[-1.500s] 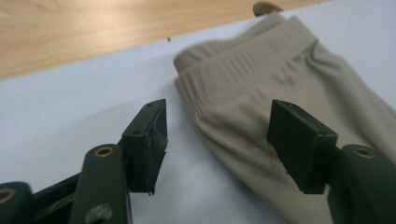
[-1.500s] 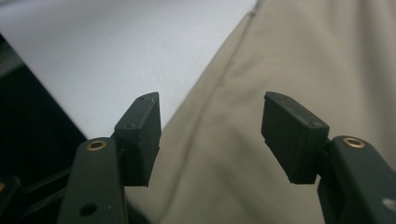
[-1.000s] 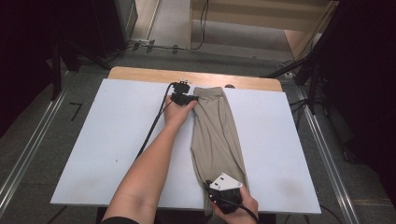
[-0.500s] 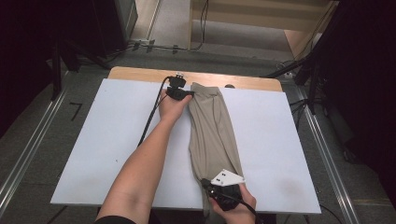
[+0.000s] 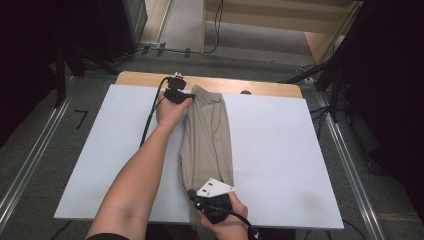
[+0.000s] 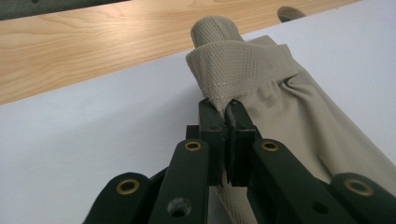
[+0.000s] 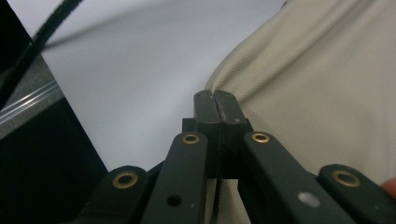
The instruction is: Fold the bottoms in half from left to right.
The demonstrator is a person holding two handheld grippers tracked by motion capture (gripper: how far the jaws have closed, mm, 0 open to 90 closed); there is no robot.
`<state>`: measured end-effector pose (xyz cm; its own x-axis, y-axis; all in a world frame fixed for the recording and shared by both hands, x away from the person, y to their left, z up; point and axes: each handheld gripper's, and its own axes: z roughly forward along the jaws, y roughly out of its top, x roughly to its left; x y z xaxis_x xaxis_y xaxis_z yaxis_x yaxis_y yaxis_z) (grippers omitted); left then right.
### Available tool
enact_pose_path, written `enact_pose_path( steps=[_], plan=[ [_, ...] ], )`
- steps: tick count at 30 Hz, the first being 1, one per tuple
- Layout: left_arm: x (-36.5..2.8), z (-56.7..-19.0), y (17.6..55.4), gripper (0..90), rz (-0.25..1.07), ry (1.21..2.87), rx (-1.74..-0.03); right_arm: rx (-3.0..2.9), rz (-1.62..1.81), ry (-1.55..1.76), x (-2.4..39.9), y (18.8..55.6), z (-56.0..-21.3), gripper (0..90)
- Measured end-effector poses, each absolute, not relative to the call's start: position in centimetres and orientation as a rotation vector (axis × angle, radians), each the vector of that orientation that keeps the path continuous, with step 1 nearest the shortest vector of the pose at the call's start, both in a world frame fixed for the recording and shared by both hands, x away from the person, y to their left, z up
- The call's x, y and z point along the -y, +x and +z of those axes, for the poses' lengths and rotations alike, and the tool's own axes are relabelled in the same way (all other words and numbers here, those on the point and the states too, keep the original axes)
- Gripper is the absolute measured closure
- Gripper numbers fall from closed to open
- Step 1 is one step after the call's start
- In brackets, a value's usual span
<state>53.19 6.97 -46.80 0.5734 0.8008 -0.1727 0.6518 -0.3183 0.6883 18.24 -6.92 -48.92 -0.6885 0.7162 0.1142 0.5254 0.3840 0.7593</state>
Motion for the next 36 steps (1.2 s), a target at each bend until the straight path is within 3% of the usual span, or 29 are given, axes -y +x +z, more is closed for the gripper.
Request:
enact_pose_path(
  steps=[6,7,9,10,13,17,22,24,26,31,33,36],
  plan=[
    [-9.0,-46.6,53.4,87.3,0.253,2.066,-1.144,-2.401,1.214,1.103,4.7,18.8,-48.6,87.0],
    [-9.2,-46.7,53.3,83.8,0.257,2.048,-1.142,-2.408,1.212,1.102,4.4,19.0,-48.7,82.0],
    [-9.7,-46.5,53.0,44.6,0.336,1.999,-1.198,-2.404,1.226,1.112,4.3,19.4,-48.8,49.4],
    [-10.2,-46.4,52.9,33.7,0.296,1.973,-1.189,-2.401,1.224,1.118,4.4,19.5,-48.7,40.1],
    [-11.8,-45.9,51.8,21.1,0.266,1.925,-1.134,-2.371,1.296,1.093,5.5,19.9,-47.9,30.3],
    [-14.2,-45.1,49.3,11.1,0.255,1.889,-1.038,-2.293,1.335,1.111,8.1,21.8,-46.9,22.5],
    [-17.0,-45.2,46.2,5.7,0.233,1.802,-1.005,-2.208,1.372,1.136,10.9,24.3,-46.2,20.1],
    [-18.5,-45.6,43.4,4.1,0.206,1.759,-0.981,-2.203,1.360,1.155,12.4,26.5,-45.8,13.3],
    [-19.1,-45.9,41.4,0.0,0.211,1.762,-0.949,-2.213,1.335,1.178,12.9,28.1,-45.8,12.3],
    [-20.1,-46.5,36.4,0.0,0.245,1.803,-0.862,-2.194,1.271,1.224,13.6,32.2,-46.5,7.6],
    [-20.9,-46.6,34.6,0.0,0.250,1.795,-0.841,-2.212,1.224,1.238,13.5,33.9,-47.0,0.7],
    [-22.1,-46.6,32.1,0.0,0.263,1.791,-0.824,-2.211,1.215,1.295,13.5,36.3,-47.6,0.7]
  ],
)
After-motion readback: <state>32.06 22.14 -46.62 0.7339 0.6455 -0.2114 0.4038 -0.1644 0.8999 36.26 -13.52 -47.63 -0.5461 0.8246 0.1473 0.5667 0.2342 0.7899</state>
